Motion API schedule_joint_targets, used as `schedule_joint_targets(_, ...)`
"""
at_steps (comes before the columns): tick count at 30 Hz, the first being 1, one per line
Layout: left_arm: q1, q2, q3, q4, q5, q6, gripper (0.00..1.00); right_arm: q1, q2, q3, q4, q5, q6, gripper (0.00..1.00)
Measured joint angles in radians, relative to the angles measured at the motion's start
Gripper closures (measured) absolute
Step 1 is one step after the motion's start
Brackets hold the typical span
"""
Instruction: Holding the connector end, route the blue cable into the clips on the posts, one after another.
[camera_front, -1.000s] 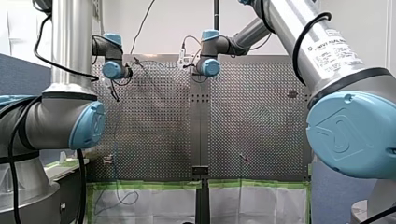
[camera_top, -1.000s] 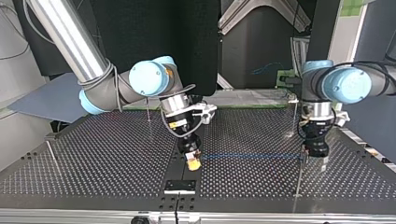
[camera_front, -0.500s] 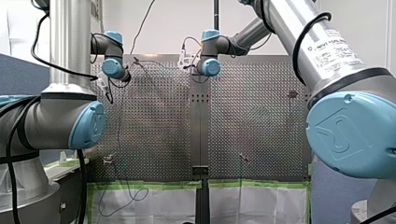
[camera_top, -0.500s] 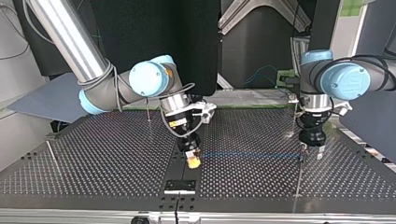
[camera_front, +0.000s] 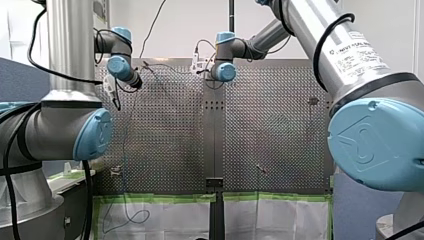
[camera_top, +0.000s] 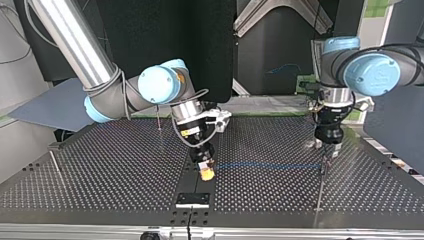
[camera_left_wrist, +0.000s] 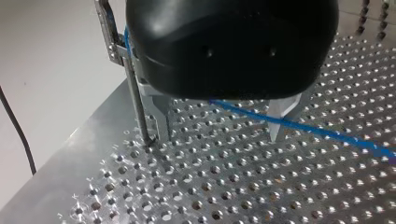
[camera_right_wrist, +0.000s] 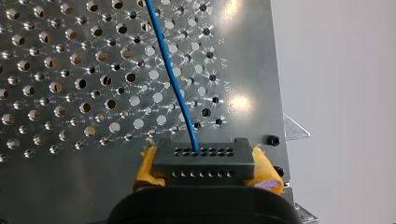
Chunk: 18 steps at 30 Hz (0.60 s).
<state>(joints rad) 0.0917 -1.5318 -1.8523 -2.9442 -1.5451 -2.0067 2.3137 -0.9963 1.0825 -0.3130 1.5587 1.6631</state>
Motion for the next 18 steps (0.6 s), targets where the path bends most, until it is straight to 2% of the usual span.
schedule_joint_targets(10, -0.015, 0.017, -0.005, -0.084, -0.007, -0.004, 0.0, 0.0, 0.0, 0.0, 0.006, 0.0, 0.0, 1.0)
schedule_joint_targets(18, -0.041, 0.078, -0.005, -0.15, -0.061, 0.015, 0.0, -0.001, 0.0, 0.0, 0.006, 0.001, 0.0, 1.0)
